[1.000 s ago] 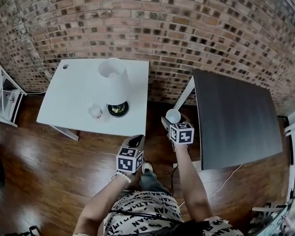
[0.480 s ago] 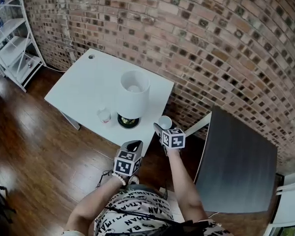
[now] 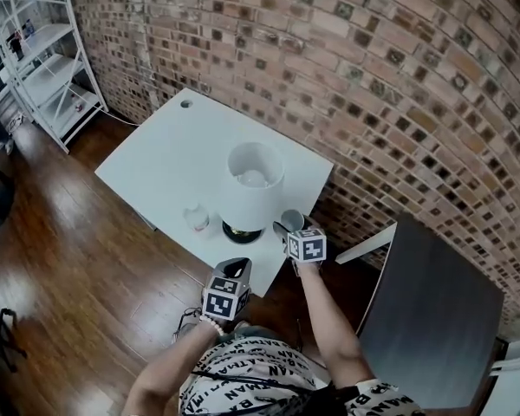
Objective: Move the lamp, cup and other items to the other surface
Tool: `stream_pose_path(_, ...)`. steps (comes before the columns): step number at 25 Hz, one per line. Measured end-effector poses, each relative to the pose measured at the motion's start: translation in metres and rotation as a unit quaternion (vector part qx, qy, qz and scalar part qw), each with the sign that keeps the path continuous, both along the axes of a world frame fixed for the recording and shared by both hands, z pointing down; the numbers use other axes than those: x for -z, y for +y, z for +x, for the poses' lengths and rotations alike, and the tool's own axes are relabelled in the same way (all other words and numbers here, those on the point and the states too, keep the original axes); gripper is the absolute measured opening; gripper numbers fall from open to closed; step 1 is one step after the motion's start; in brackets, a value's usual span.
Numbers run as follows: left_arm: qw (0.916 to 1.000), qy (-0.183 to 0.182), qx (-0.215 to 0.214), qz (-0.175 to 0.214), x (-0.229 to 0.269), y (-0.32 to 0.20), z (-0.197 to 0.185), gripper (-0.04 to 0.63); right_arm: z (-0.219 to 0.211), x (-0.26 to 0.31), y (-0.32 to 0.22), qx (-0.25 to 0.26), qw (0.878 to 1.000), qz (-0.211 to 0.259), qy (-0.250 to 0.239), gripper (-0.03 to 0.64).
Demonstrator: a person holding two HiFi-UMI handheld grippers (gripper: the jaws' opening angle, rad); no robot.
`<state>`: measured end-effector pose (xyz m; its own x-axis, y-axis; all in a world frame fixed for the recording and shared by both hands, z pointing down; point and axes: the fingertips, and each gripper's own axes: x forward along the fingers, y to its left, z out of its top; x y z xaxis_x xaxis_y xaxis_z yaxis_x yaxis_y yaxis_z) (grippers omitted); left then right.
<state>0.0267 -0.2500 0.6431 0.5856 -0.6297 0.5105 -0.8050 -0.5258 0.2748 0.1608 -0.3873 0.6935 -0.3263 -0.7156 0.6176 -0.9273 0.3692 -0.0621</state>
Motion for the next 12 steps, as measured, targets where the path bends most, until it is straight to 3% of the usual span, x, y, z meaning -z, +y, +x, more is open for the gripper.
stream_pose_path(12,0.9996,-0.001,0.023,-0.015,-0.011,-0.004,-0.015,0.002,-0.012,-0.016,-0.013,0.007,1.0,-0.005,-0.001,0.391)
